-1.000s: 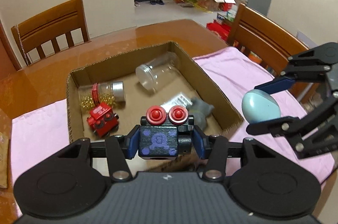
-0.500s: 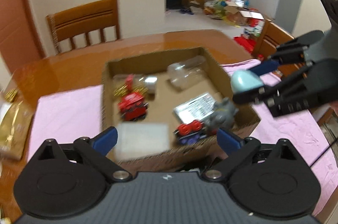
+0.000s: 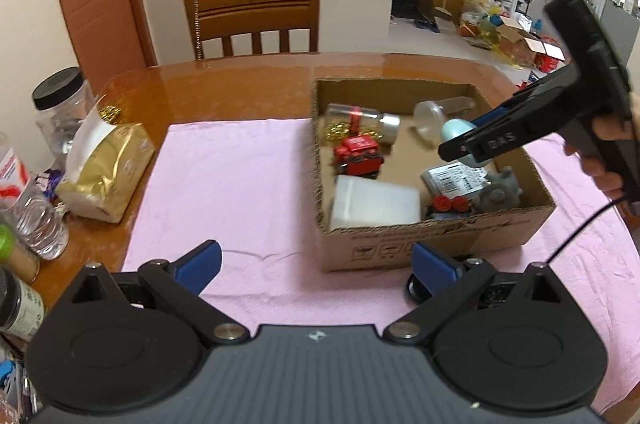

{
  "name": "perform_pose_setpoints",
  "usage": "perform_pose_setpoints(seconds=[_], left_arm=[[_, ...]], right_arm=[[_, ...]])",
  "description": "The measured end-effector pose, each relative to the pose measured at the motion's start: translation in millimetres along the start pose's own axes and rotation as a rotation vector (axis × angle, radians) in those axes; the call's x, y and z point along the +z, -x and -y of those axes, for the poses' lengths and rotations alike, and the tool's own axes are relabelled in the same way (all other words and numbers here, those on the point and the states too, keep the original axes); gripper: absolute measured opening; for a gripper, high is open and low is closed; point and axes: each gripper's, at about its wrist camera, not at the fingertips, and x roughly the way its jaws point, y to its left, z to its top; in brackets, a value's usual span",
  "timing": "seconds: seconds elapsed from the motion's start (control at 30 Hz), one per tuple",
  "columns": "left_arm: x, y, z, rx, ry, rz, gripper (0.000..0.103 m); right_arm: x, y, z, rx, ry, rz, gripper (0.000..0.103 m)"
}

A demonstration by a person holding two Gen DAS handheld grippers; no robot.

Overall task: Organize rigid objects
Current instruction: 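Carry the robot toy and teal case into the box and open both tools, then move both tools toward the black oval remote and black digital timer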

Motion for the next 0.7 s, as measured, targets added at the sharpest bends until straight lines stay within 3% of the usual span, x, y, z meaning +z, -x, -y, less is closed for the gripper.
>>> perform_pose_setpoints(seconds=[0.1, 0.17, 0.23, 0.27, 0.7], left_arm=[[-2.2, 0.4, -6.5, 0.011, 0.007, -0.002, 0.101], [-3.4, -1.2, -9.9, 0.017, 0.013, -0.008, 0.101], [-3.5, -2.0, -11.8, 0.017, 0.010, -0.014, 0.101], [-3.2, -3.0, -12.0, 0.016, 0.007, -0.015, 0.101], [0.4, -10.3, -4.6, -0.014, -0.029, -0.016, 0.101]], right_arm=[[4.3, -16.4, -4.3, -0.024, -0.006, -0.016, 0.058], [7.0, -18.4, -5.2, -0.025, -0.018, -0.004, 0.071], [8.9, -13.6, -6.8, -0.044, -0.026, 0.022, 0.099], [9.2, -9.5, -7.8, -0.050, -0.024, 0.040, 0.101], [-16.6, 55.5, -16.4, -0.127, -0.090, 0.118, 0.103]])
